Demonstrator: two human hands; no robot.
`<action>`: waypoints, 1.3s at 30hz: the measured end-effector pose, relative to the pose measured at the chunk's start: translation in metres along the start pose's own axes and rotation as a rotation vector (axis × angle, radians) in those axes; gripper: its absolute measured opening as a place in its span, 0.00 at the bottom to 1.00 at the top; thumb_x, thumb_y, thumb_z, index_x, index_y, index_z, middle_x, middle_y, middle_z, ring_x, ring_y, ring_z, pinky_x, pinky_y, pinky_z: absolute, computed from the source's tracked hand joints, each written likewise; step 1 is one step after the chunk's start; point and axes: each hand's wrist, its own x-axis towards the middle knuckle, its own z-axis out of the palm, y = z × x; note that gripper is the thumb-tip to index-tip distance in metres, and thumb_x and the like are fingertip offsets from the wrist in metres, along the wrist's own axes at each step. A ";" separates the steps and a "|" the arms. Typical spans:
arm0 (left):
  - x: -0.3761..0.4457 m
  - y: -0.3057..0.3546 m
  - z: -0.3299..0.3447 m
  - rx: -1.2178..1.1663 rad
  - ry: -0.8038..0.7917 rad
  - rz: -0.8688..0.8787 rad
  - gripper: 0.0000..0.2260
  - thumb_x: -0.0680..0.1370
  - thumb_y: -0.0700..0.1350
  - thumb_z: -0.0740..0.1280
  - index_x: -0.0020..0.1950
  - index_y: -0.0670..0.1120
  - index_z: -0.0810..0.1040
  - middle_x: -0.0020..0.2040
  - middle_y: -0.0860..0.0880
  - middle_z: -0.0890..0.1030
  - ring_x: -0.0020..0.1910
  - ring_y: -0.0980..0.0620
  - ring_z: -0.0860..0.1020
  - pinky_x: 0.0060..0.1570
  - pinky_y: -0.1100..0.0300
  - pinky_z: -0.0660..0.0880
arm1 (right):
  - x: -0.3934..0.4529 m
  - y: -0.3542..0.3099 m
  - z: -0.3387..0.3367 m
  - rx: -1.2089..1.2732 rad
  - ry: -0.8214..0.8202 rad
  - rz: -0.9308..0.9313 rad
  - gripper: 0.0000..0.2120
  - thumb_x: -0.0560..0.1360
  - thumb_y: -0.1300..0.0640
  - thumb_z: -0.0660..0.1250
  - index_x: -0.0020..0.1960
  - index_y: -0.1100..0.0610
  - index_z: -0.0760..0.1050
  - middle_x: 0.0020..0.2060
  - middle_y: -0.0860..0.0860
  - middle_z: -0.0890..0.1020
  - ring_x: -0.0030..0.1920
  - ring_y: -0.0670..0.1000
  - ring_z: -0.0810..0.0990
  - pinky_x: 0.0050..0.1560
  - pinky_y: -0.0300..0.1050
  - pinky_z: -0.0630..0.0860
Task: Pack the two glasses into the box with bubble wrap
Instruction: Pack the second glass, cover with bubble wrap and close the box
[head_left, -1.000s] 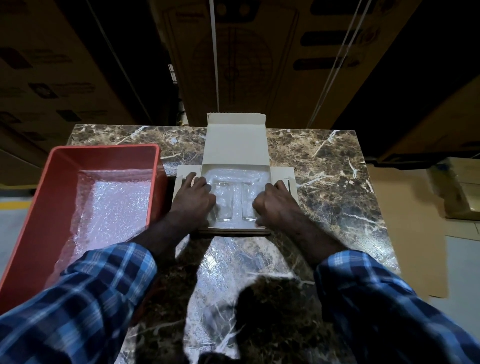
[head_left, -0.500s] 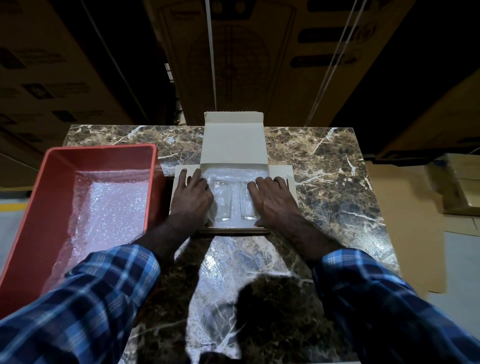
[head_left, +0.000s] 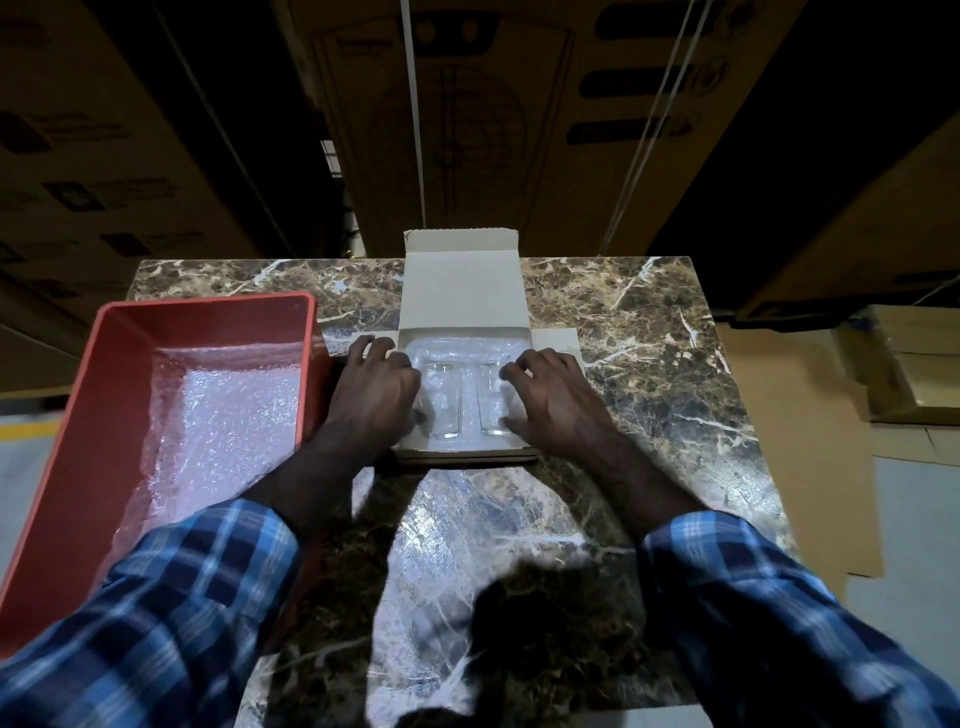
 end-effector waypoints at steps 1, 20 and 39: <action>-0.004 0.002 -0.001 -0.036 0.054 -0.012 0.21 0.74 0.59 0.72 0.58 0.45 0.82 0.62 0.47 0.81 0.68 0.43 0.70 0.70 0.48 0.54 | -0.003 -0.003 -0.002 0.016 0.044 0.024 0.26 0.69 0.51 0.77 0.62 0.60 0.75 0.55 0.59 0.79 0.54 0.60 0.76 0.56 0.52 0.70; -0.149 0.081 0.063 -0.409 0.405 -0.054 0.17 0.76 0.50 0.63 0.59 0.43 0.81 0.59 0.43 0.81 0.58 0.40 0.78 0.57 0.49 0.71 | -0.117 -0.088 0.045 0.150 0.215 0.043 0.08 0.76 0.56 0.63 0.52 0.56 0.78 0.48 0.53 0.79 0.50 0.56 0.75 0.52 0.51 0.71; -0.217 0.108 0.087 -0.382 0.258 -0.183 0.26 0.79 0.54 0.60 0.73 0.41 0.71 0.74 0.40 0.70 0.71 0.40 0.71 0.65 0.44 0.73 | -0.155 -0.110 0.058 0.205 0.077 -0.017 0.25 0.80 0.52 0.61 0.75 0.58 0.66 0.74 0.57 0.68 0.74 0.59 0.66 0.74 0.52 0.62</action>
